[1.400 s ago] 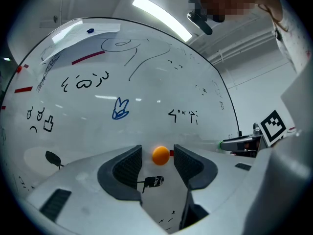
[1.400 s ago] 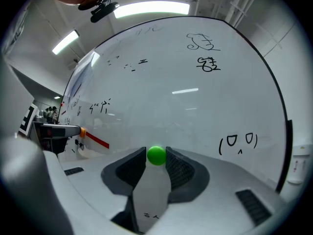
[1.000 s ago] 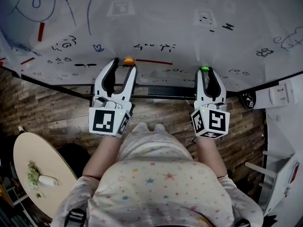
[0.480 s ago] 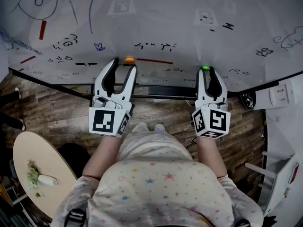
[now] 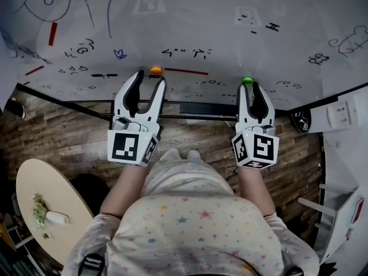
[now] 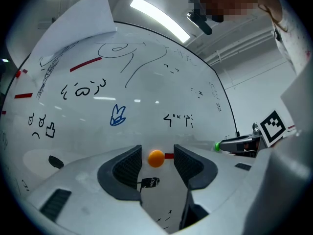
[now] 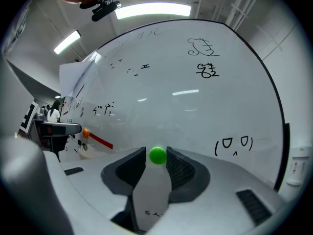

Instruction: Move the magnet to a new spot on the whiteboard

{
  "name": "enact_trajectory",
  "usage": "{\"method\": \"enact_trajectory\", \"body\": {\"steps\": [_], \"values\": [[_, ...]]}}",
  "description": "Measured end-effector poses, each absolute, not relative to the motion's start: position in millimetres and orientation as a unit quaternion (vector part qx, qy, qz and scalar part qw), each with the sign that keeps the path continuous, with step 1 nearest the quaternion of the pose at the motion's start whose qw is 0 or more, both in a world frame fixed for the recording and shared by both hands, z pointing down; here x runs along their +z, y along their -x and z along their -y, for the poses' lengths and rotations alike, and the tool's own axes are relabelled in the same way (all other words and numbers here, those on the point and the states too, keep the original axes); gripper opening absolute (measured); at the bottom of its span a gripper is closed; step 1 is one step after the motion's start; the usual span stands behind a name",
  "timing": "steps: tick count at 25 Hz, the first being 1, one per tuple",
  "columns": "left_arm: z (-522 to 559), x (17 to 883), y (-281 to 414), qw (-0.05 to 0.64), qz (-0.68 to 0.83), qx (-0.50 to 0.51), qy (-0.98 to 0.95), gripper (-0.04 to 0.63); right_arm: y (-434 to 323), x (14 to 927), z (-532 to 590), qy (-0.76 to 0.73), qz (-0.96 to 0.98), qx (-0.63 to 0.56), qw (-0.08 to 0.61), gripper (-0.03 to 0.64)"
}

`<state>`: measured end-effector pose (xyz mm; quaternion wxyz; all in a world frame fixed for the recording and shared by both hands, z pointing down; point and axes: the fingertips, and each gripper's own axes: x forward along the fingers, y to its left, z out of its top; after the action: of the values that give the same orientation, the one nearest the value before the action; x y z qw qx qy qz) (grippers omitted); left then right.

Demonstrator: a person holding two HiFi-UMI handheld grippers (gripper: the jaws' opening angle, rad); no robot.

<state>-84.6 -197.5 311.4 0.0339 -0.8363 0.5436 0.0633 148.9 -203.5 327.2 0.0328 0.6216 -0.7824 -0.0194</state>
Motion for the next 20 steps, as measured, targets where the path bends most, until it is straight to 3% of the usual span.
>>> {"method": "enact_trajectory", "body": {"steps": [11, 20], "values": [[184.6, 308.8, 87.3, 0.037, -0.552, 0.061, 0.831, 0.184, -147.5, 324.6, 192.1, -0.614, 0.789, -0.018, 0.022, 0.112], [173.6, 309.8, 90.5, 0.037, -0.558, 0.050, 0.828, 0.072, -142.8, 322.0, 182.1, -0.603, 0.797, -0.018, 0.014, 0.014]]}}
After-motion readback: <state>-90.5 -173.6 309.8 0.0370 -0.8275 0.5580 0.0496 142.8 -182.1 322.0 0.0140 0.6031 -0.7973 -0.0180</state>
